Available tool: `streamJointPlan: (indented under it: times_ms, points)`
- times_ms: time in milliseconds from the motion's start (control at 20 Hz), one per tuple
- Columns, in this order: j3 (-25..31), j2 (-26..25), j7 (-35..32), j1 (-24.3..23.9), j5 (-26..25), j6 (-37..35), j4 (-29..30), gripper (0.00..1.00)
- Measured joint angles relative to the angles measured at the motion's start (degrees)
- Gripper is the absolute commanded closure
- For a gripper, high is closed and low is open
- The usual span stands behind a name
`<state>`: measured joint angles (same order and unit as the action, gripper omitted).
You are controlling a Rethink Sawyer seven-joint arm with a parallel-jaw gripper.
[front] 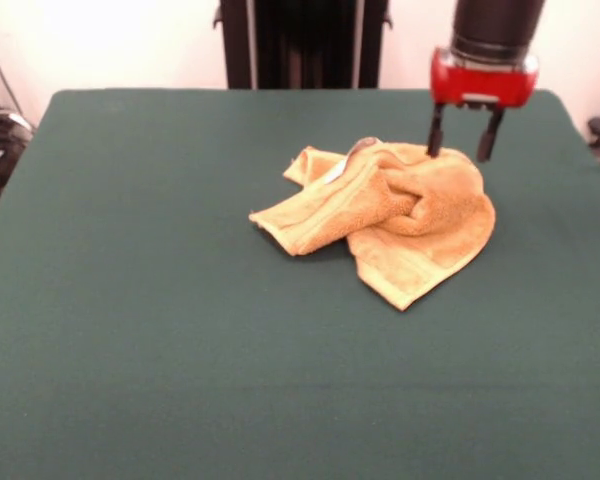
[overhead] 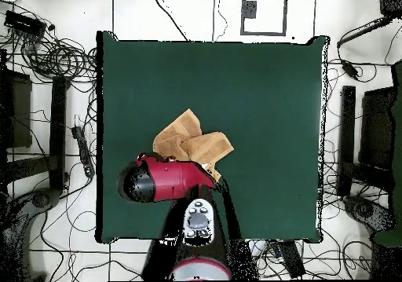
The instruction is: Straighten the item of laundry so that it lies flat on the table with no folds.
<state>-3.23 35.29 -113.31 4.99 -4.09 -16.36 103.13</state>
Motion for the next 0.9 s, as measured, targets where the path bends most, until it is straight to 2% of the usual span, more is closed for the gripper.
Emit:
streamJointPlan:
  times_ms: [400,900]
  points:
    - [-0.02,7.27,0.0,-6.27,-1.0,-8.2,-3.57,0.0]
    - [0.27,7.69,0.0,-8.33,-1.06,-10.47,-9.69,0.0]
